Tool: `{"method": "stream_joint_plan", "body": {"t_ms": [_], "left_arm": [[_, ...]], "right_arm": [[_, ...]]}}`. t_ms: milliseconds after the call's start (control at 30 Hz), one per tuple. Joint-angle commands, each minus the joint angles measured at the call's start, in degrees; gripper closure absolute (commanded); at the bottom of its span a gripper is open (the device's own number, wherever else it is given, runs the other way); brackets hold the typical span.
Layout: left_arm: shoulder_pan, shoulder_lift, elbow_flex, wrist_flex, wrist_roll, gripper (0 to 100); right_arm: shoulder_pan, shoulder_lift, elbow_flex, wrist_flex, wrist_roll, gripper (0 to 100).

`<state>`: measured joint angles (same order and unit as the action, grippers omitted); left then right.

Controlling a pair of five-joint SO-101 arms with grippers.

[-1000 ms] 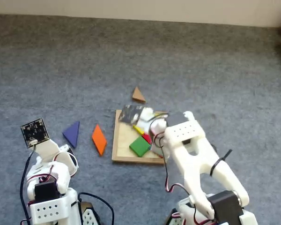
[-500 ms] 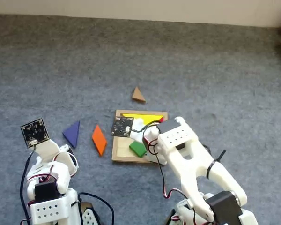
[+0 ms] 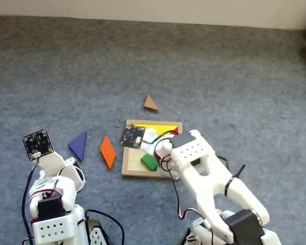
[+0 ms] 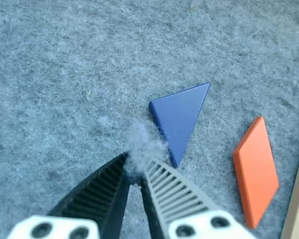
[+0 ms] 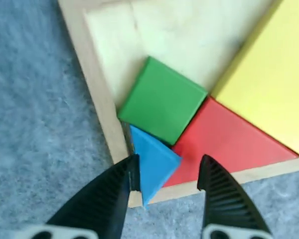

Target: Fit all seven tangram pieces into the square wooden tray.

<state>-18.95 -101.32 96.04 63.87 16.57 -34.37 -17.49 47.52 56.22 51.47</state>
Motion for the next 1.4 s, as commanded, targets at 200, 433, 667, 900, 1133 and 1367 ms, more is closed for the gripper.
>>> {"method": "stream_joint_plan", "body": {"t_ms": [200,433,667,900,1133,1367], "left_arm": [[-0.7,-1.4,1.2,-0.4,0.4,99],[-0.7,-1.4,1.2,-0.4,0.4,99],[-0.7,-1.4,1.2,-0.4,0.4,99],[-0.7,-1.4,1.2,-0.4,0.4,99],[-0.7,-1.4,1.2,-0.4,0.4,99],[-0.7,-1.4,1.2,-0.4,0.4,99]], "right_arm": [[-3.9,-2.8,-0.7,2.5,-2.5,81.1],[-3.8,-10.3,-4.1,6.4,-10.8,83.4],[-2.0,-30.0,-2.5,15.1,-19.3,99.0],[8.6,-49.3,8.6,15.8,-23.6,99.2],[16.7,-69.1,19.5,15.7,-23.7,99.2],[24.0,-88.7,29.8,15.6,-32.0,99.1]]}}
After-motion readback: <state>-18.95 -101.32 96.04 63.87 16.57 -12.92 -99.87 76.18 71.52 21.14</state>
